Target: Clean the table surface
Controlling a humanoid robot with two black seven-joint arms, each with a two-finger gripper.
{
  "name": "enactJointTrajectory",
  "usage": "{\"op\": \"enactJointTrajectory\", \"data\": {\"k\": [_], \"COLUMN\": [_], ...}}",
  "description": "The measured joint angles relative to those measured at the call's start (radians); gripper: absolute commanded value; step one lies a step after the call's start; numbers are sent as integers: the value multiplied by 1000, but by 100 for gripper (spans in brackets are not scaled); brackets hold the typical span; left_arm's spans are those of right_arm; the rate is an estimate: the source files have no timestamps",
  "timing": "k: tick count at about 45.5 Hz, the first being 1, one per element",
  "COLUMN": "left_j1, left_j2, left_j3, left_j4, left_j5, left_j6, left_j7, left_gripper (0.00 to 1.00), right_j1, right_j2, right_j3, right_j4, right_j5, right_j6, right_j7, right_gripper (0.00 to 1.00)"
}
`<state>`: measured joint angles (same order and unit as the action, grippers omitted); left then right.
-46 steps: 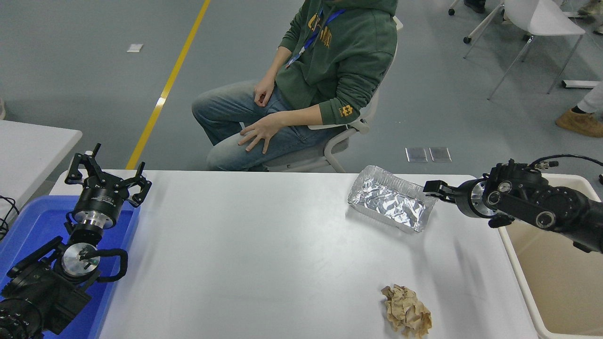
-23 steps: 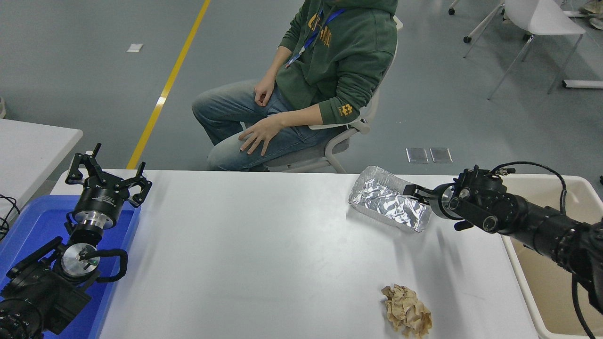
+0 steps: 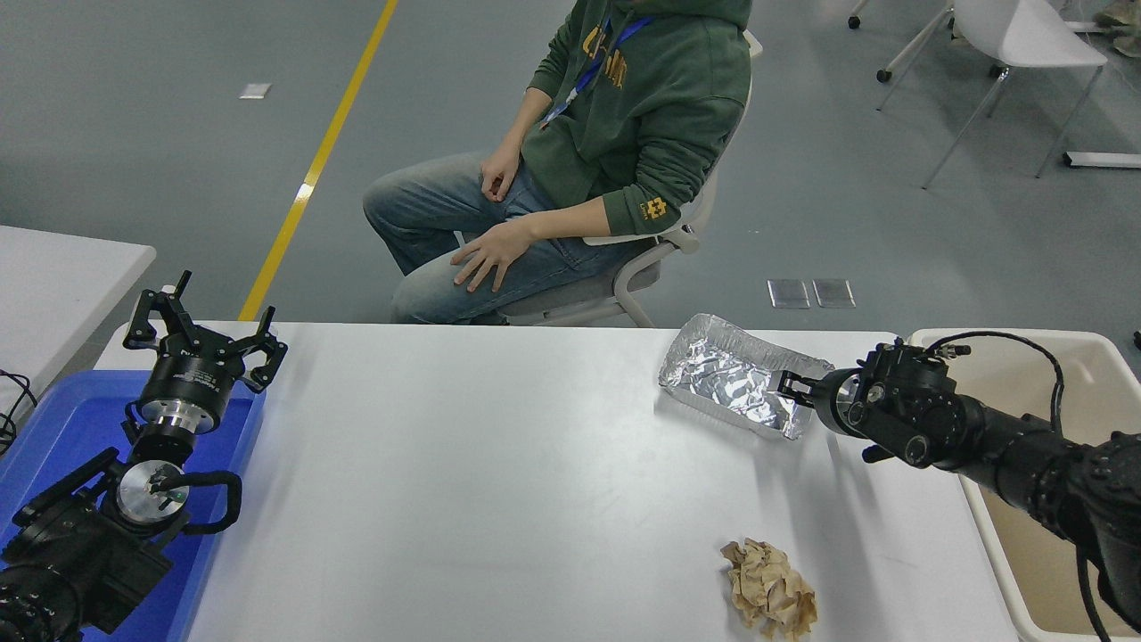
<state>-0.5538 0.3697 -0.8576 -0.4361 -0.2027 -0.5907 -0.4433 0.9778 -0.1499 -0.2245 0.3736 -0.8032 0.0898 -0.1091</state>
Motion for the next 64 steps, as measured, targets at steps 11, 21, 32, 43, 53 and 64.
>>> {"op": "enactJointTrajectory", "data": {"k": [11,21,32,43,53,64], "left_j1": [0,0,0,0,0,0], "left_j2": [0,0,0,0,0,0], "left_j3": [0,0,0,0,0,0], "left_j4": [0,0,0,0,0,0], "left_j5": [0,0,0,0,0,0], "left_j6": [0,0,0,0,0,0], "left_j7": [0,0,0,0,0,0], "left_gripper": [100,100,100,100,100,100], "right_j1": [-17,-23,-31,-29,-11,18], "right_j2": [25,32,34,35,30,-7], "right_j3": [-3,-4,-4,-1,12,17], "right_j4": [-55,-78,-93,-105,-104,-83], "right_j5": [2,4,10,15,28,92], "right_j6": [-7,-9,-5,-1,24,70], "right_j7": [31,49,69,86,108,150], "right_gripper": [17,0,0,0,0,0]}}
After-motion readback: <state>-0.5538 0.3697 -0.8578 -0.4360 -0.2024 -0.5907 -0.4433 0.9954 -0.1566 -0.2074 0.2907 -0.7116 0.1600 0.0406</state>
